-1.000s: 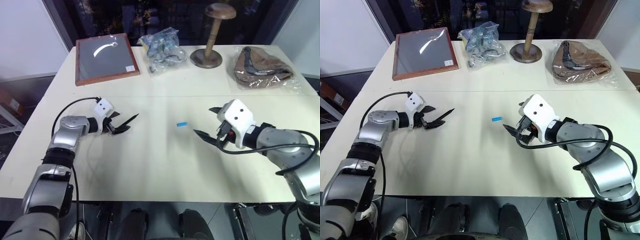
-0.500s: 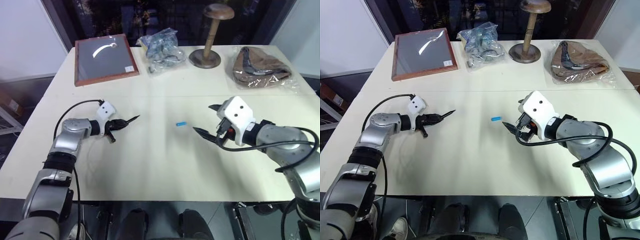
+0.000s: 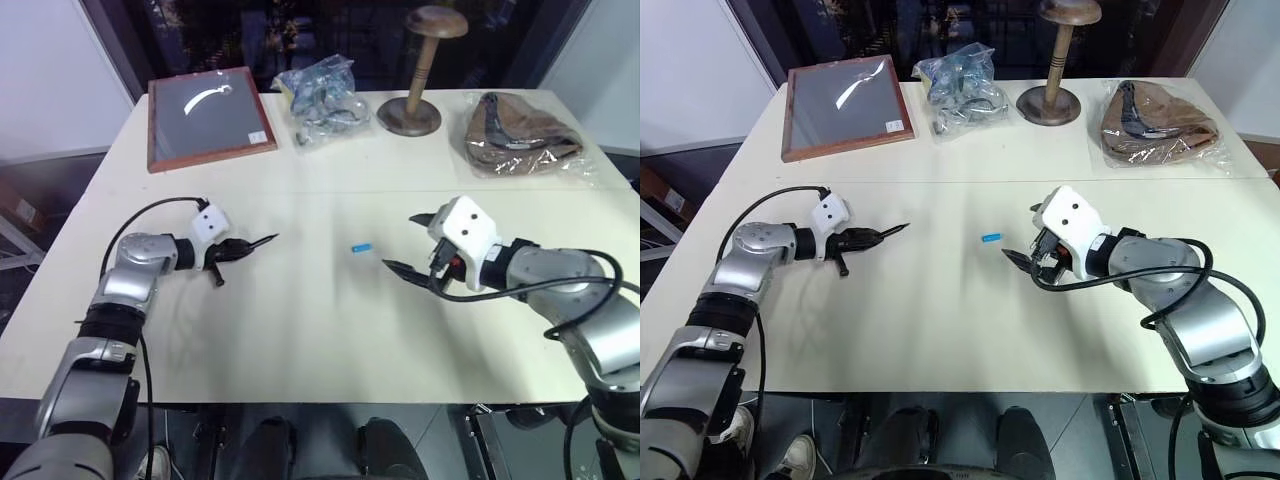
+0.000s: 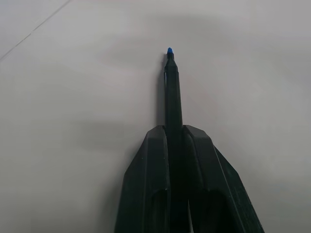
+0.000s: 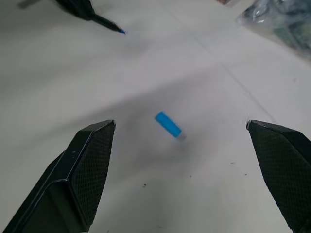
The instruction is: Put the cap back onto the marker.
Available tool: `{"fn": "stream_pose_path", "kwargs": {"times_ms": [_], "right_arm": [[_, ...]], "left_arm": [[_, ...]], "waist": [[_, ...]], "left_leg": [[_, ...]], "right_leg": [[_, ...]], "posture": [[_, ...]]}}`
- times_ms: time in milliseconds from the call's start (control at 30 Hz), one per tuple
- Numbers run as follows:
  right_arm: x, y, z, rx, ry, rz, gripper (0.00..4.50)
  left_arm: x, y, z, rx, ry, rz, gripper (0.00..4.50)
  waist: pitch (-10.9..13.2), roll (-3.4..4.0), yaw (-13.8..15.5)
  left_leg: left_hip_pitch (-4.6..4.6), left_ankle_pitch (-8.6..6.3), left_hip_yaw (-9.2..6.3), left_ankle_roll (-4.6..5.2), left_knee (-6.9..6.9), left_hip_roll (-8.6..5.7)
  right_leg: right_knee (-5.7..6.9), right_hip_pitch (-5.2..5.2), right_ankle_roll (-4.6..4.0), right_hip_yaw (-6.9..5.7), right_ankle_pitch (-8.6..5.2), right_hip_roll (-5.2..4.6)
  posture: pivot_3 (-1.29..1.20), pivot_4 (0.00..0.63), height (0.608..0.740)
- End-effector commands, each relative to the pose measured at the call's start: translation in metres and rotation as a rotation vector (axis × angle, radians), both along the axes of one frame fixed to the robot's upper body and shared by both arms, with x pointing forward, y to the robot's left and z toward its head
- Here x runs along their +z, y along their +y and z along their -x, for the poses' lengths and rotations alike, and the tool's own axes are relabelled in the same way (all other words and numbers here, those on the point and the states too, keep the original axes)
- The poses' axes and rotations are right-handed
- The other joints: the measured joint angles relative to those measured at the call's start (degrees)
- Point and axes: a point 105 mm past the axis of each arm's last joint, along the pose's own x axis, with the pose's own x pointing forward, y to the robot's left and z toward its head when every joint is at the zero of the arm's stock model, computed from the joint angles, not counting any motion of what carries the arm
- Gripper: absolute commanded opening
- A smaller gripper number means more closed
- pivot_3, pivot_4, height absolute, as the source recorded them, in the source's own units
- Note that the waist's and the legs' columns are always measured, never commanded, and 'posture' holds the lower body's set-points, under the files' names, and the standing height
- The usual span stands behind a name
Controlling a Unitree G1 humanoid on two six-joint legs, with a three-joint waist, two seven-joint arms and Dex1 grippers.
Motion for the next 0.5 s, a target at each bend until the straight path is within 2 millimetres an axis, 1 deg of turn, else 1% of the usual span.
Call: {"fn": "stream_pose_path", "kwargs": {"times_ms": [33,167,300,400,500], "right_arm": [[0.003,0.008,-0.011,0.085,-0.025,0.010,4.50],[-0.003,0.014,-0.026,0.178,0.004,0.014,4.50],[-0.012,0.012,-0.049,0.220,0.034,0.035,4.50],[-0.022,0.011,-0.060,0.264,0.081,0.047,4.50],[-0.030,0.013,-0.070,0.287,0.103,0.049,4.50]], "left_arm": [[0.036,-0.012,0.009,-0.134,-0.176,-0.065,0.04],[0.047,-0.024,0.027,-0.217,-0.213,-0.065,0.04],[0.056,-0.034,0.040,-0.209,-0.200,0.008,0.04],[0.057,-0.037,0.050,-0.189,-0.178,0.048,0.04],[0.054,-0.036,0.059,-0.174,-0.161,0.049,0.04]], "waist": [[0.0,0.00,-0.1],[0.0,0.00,-0.4],[0.0,0.01,-1.4],[0.0,0.01,-1.6],[0.0,0.01,-2.2]], "left_leg": [[-0.05,0.00,0.00,0.00,0.01,0.00],[-0.06,0.00,-0.03,0.00,0.00,0.02],[-0.09,0.00,-0.03,0.00,-0.01,0.02],[-0.16,0.00,-0.05,0.00,-0.01,0.04],[-0.16,0.00,-0.04,0.00,-0.02,0.04]], "right_leg": [[0.00,-0.03,0.00,0.00,0.00,0.00],[-0.01,-0.04,0.00,-0.01,0.00,-0.01],[-0.03,-0.05,0.00,-0.01,0.00,-0.02],[-0.01,-0.13,0.00,-0.02,0.00,0.00],[0.00,-0.13,0.00,-0.02,0.00,0.00]], "posture": [[0.00,0.150,0.740],[0.00,0.150,0.740],[0.00,0.150,0.740],[0.00,0.150,0.740],[0.00,0.150,0.740]]}}
